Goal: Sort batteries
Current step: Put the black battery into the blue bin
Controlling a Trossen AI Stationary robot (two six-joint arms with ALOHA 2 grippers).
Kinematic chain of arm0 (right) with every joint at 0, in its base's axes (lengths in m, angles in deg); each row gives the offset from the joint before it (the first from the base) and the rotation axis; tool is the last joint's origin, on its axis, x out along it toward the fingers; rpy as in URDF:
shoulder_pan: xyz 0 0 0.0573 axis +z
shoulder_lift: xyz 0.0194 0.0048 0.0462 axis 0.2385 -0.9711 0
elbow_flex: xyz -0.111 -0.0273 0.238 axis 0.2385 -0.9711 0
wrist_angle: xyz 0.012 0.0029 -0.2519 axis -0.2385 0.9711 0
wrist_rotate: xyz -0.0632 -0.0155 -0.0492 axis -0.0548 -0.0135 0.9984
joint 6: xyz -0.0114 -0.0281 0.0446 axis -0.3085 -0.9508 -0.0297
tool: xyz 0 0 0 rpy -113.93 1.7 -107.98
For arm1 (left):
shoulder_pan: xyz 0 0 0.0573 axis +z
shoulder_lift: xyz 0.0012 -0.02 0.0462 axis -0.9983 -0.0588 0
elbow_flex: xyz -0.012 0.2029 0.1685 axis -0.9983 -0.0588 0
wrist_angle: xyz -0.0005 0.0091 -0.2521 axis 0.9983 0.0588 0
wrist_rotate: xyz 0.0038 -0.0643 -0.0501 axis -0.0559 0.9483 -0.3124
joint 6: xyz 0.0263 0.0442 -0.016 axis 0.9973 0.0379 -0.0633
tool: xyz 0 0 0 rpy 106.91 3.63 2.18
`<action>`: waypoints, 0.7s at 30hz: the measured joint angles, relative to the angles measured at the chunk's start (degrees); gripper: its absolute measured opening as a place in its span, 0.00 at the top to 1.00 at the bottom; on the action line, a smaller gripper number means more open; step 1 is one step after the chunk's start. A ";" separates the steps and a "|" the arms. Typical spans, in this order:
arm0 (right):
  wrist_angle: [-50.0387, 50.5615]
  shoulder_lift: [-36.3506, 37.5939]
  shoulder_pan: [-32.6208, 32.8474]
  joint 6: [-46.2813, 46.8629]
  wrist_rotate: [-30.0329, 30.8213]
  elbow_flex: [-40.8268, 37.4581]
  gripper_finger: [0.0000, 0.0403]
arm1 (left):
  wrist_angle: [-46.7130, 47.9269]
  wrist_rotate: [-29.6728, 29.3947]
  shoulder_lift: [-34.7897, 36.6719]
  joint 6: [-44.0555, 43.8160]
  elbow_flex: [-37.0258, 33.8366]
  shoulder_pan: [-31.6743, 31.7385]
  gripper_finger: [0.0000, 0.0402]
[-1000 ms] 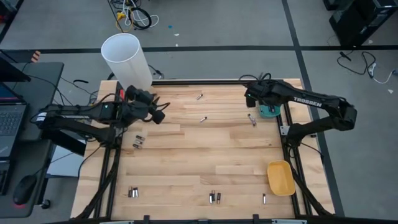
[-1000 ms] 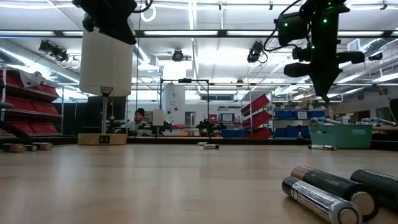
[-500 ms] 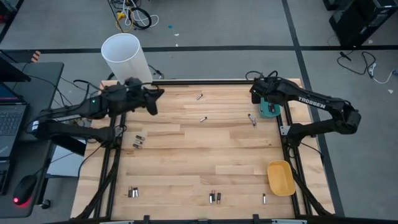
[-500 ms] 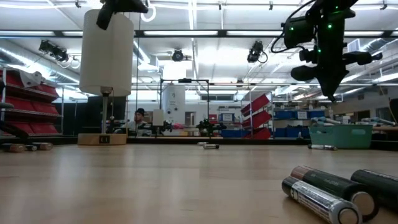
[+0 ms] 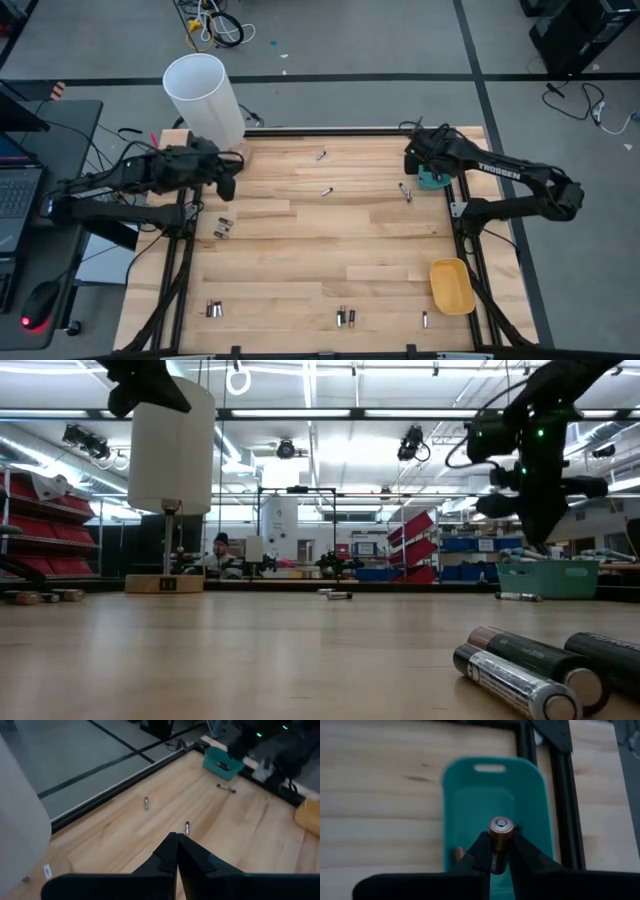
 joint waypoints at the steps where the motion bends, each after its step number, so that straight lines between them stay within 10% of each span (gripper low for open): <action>1: -0.36 -0.29 -0.37 0.08 -0.11 -0.30 0.89 | 0.16 0.09 0.00 1.02 0.00 -0.18 0.94; 21: -10.20 4.31 2.77 0.81 -4.90 5.79 0.69 | -1.72 8.82 -2.68 0.10 0.00 -0.23 0.94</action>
